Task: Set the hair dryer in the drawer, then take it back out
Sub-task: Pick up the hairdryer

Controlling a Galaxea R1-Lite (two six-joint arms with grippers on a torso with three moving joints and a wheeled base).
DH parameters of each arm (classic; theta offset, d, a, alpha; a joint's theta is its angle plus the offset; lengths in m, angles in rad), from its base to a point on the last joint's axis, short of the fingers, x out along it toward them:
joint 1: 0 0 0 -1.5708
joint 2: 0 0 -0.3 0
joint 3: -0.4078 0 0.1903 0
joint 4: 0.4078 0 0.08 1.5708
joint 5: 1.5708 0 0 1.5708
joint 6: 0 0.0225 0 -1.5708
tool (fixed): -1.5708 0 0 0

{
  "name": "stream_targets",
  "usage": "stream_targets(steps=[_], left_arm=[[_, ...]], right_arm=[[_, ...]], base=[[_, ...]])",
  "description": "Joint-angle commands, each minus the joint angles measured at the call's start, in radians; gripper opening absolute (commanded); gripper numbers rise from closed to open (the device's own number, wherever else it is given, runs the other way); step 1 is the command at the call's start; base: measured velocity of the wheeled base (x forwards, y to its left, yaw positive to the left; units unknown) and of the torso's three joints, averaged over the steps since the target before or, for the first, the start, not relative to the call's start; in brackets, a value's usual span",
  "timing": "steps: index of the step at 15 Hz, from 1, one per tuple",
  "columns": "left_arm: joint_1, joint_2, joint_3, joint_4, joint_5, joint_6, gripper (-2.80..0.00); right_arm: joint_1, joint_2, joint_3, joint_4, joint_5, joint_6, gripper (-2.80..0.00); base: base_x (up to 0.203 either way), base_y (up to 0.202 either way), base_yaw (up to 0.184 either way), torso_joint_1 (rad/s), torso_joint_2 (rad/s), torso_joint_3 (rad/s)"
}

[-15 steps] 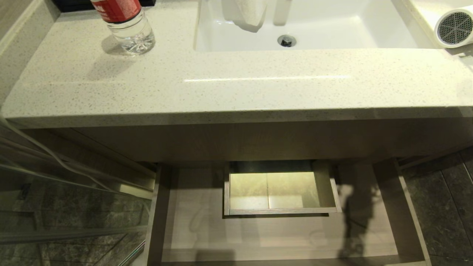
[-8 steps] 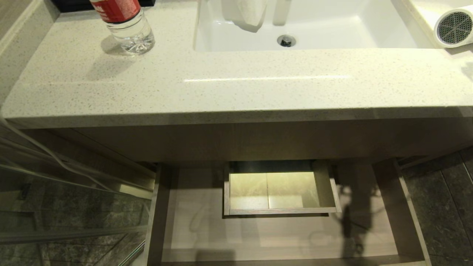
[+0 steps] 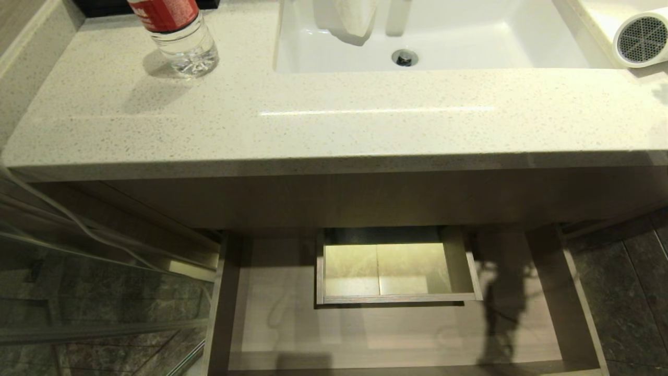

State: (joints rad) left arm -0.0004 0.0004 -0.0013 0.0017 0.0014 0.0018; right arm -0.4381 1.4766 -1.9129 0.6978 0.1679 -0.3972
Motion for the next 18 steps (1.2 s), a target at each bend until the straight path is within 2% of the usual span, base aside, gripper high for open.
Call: stream_targets(steps=[1,5,13,14,15,18], left_arm=[[-0.001,0.000,0.000,0.000,0.000,0.000,-2.80],[-0.001,0.000,0.000,0.000,0.000,0.000,-2.80],[0.000,0.000,0.000,0.000,0.000,0.000,-2.80],[0.000,0.001,0.000,0.000,0.000,0.000,-2.80],[-0.001,0.000,0.000,0.000,0.000,0.000,-2.80],[0.000,0.000,0.000,0.000,0.000,0.000,-2.80]], right_arm=[[0.001,0.079,-0.017,-0.014,0.002,-0.002,0.00],[0.001,0.142,-0.018,-0.065,0.002,-0.002,0.00],[0.001,0.169,-0.011,-0.012,0.001,-0.003,0.00],[0.001,0.169,-0.009,-0.005,0.003,-0.009,-1.54],[0.001,0.169,-0.007,-0.003,0.002,-0.006,-2.80],[0.002,0.166,-0.008,0.031,0.002,-0.006,-2.80]], base=[[0.000,0.000,0.000,0.000,0.00,0.000],[0.000,0.000,0.000,0.000,0.00,0.000],[0.000,0.000,0.000,0.000,0.00,0.000],[0.000,0.000,0.000,0.000,0.00,0.000],[0.000,0.000,0.000,0.000,0.00,0.000],[0.000,0.000,0.000,0.000,0.00,0.000]])
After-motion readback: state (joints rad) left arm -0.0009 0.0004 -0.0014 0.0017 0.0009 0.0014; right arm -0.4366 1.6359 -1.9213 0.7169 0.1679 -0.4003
